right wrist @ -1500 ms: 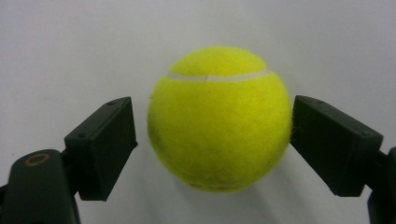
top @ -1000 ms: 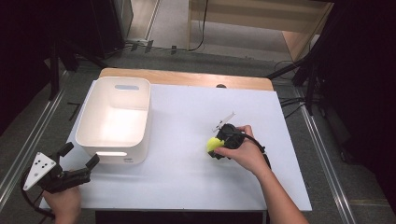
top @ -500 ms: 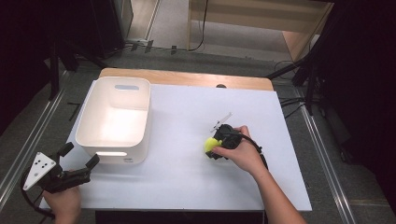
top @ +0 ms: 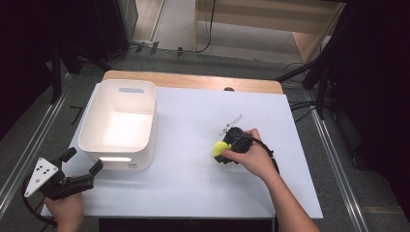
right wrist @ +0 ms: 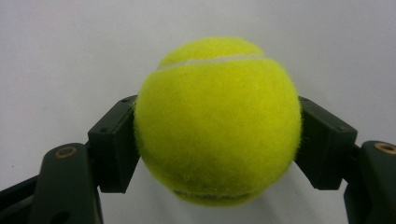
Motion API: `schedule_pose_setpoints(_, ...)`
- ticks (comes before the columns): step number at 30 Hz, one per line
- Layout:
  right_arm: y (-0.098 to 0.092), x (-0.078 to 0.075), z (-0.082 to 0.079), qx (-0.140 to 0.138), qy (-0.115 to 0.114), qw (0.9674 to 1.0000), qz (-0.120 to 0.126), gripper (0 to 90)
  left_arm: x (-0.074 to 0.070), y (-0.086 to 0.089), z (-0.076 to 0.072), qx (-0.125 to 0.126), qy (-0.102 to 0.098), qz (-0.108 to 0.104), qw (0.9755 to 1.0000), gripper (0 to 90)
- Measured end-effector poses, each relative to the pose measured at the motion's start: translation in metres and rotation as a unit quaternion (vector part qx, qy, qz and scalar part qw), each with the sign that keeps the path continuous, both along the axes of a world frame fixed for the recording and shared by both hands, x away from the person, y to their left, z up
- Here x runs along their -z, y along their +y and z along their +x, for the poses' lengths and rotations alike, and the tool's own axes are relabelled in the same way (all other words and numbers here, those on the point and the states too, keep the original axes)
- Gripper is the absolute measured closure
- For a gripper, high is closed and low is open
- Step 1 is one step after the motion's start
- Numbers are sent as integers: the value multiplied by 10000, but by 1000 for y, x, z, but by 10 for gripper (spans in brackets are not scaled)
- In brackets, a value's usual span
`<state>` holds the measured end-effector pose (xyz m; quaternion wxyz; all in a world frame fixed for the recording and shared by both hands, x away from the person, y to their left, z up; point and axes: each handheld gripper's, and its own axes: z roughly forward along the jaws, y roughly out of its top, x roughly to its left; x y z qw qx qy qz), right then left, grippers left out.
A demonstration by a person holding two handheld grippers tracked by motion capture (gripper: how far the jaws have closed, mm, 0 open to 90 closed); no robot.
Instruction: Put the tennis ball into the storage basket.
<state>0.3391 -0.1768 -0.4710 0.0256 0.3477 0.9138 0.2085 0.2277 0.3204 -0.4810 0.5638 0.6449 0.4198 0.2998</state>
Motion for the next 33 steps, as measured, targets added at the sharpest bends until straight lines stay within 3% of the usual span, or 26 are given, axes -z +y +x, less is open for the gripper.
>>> schedule_pose_setpoints(33,33,-40,12,-455,-39,9989,87,237,0,0,0,10,-1,-2,10000,0)
